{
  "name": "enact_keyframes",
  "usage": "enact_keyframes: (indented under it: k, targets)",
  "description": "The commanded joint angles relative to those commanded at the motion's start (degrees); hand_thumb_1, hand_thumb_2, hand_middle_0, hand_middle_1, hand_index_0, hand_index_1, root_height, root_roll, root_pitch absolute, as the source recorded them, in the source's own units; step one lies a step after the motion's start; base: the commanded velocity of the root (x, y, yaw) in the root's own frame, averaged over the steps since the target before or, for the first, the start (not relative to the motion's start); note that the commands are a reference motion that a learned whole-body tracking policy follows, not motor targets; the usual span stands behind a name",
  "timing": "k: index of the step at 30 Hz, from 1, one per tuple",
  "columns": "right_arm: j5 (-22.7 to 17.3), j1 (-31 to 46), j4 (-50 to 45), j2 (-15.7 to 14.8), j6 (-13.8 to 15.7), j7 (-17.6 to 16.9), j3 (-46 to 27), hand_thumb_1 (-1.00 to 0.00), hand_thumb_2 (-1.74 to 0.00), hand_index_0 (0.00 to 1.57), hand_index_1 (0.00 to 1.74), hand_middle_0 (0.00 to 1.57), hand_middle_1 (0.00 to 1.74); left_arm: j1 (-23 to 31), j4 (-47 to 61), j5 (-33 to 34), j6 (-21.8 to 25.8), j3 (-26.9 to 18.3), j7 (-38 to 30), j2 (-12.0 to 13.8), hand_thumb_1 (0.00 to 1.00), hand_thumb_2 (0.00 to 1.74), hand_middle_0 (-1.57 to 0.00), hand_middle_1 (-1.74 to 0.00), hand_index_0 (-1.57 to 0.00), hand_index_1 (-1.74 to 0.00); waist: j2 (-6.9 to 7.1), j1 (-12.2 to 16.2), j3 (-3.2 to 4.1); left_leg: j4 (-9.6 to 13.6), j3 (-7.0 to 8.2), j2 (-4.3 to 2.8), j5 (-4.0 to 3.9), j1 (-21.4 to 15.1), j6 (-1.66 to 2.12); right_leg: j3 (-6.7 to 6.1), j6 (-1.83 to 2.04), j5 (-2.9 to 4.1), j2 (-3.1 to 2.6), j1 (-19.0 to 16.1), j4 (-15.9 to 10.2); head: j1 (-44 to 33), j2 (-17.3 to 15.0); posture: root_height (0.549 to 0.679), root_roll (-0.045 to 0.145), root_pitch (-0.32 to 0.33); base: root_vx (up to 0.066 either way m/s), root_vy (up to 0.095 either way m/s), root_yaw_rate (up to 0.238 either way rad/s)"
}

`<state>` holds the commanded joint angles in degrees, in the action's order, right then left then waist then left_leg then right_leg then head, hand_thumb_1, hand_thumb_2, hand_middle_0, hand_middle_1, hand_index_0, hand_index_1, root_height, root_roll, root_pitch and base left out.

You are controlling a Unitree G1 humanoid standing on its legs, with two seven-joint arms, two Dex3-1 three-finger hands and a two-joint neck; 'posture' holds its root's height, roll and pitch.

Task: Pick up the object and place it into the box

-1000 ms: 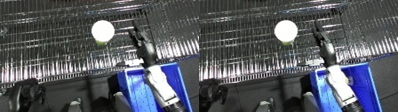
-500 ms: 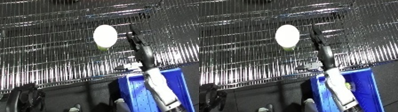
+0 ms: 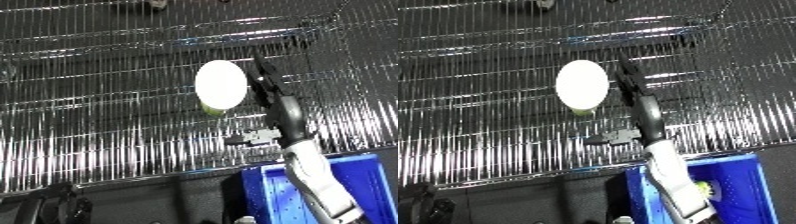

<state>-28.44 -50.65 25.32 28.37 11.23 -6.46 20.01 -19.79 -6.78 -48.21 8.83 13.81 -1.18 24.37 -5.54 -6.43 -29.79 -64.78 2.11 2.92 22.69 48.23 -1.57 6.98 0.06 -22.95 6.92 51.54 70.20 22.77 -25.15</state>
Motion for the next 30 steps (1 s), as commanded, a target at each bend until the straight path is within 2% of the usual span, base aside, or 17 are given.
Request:
enact_keyframes:
  k: [2,8,14,15,16,19,23,29,30]
  targets:
    - [-0.3,-1.17,0.7,-0.12,-0.14,-0.03,0.59,0.0,0.0,0.0,0.0,0.0,0.0,-0.16,0.13,-0.14,0.11,0.36,-0.2,-0.03,1.0,1.74,-1.57,-1.74,-1.57,-1.74,-0.17,-0.21,0.0,-0.12,-0.04,0.02,0.01,0.31,0.02,0.06,-0.06,-0.02,0.08,0.22,0.0,0.59,0.58,0.558,0.055,0.105,-0.025,0.0,0.017]
    - [-1.41,-3.99,1.88,-0.89,-0.23,0.55,1.6,-0.3,-0.52,0.47,0.52,0.47,0.52,-0.3,0.3,-0.37,0.63,1.09,-0.31,-0.37,1.0,1.74,-1.57,-1.74,-1.57,-1.74,-0.52,-0.64,0.0,0.1,-0.13,0.13,-0.09,0.52,-0.01,0.23,-0.18,0.01,0.13,0.35,-0.31,1.63,1.3,0.558,0.058,0.112,-0.017,0.002,0.004]
    - [-0.56,-4.83,1.59,-1.8,-0.96,0.54,1.85,-0.6,-1.04,0.94,1.04,0.94,1.04,-0.11,0.3,0.0,1.11,1.22,-0.15,-1.07,1.0,1.74,-1.57,-1.74,-1.57,-1.74,-0.57,-0.75,0.0,0.71,-0.11,0.3,-0.33,-0.01,-0.07,0.29,-0.23,0.14,0.02,-0.07,-0.74,1.67,1.3,0.561,0.061,0.112,-0.015,0.004,0.003]
    - [-0.56,-4.83,1.59,-1.8,-0.96,0.54,1.85,-0.6,-1.04,0.94,1.04,0.94,1.04,-0.11,0.3,0.0,1.11,1.22,-0.15,-1.07,1.0,1.74,-1.57,-1.74,-1.57,-1.74,-0.57,-0.75,0.0,0.71,-0.11,0.3,-0.33,-0.01,-0.07,0.29,-0.23,0.14,0.02,-0.07,-0.74,1.67,1.3,0.561,0.061,0.112,-0.014,0.003,-0.001]
    - [-0.35,-4.72,1.62,-1.97,-1.09,0.4,1.89,-0.7,-1.22,1.1,1.22,1.1,1.22,-0.08,0.22,0.12,1.17,1.19,-0.16,-1.25,1.0,1.74,-1.57,-1.74,-1.57,-1.74,-0.51,-0.72,0.0,1.14,-0.11,0.32,-0.46,-0.42,-0.07,0.3,-0.18,0.24,-0.02,-0.41,-1.03,1.58,1.48,0.562,0.062,0.111,-0.015,0.001,-0.005]
    - [-0.06,-4.38,2.0,-2.04,-1.24,0.19,1.78,-0.85,-1.48,1.33,1.48,1.33,1.48,0.03,0.24,0.14,1.14,1.07,-0.03,-1.31,1.0,1.74,-1.57,-1.74,-1.57,-1.74,-0.45,-0.66,0.0,1.96,-0.16,0.35,-0.76,-1.12,-0.06,0.29,-0.05,0.51,-0.07,-0.96,-1.6,1.63,1.5,0.565,0.063,0.109,-0.024,-0.002,-0.009]
    - [0.4,-3.7,2.26,-1.84,-1.46,-0.27,1.44,-0.85,-1.48,1.33,1.48,1.33,1.48,0.33,0.32,-0.03,1.26,0.91,0.38,-1.15,1.0,1.74,-1.57,-1.74,-1.57,-1.74,-0.31,-0.49,0.0,2.87,-0.24,0.32,-1.09,-1.91,-0.07,0.25,0.14,0.93,-0.19,-1.59,-2.32,1.36,2.0,0.568,0.062,0.107,-0.035,-0.01,-0.018]
    - [1.14,-1.29,0.85,-1.26,-0.11,-0.62,0.29,-0.85,-1.48,1.33,1.48,1.33,1.48,1.27,0.31,-0.21,1.73,0.25,1.33,-0.88,1.0,1.74,-1.57,-1.74,-1.57,-1.74,0.15,-0.02,0.0,4.63,-0.42,0.26,-1.57,-3.6,0.04,0.15,0.43,1.5,-0.39,-3.14,-3.8,0.57,1.92,0.574,0.061,0.101,-0.035,-0.017,-0.044]
    - [1.53,0.11,-0.88,-0.96,0.28,-0.79,-0.61,-0.85,-1.48,1.33,1.48,1.33,1.48,1.9,0.4,-0.18,2.03,-0.15,1.67,-0.75,1.0,1.74,-1.57,-1.74,-1.57,-1.74,0.37,0.3,0.0,5.63,-0.51,0.23,-1.83,-4.53,0.11,0.03,0.56,1.77,-0.56,-3.95,-4.57,0.03,1.86,0.577,0.06,0.097,-0.036,-0.022,-0.081]
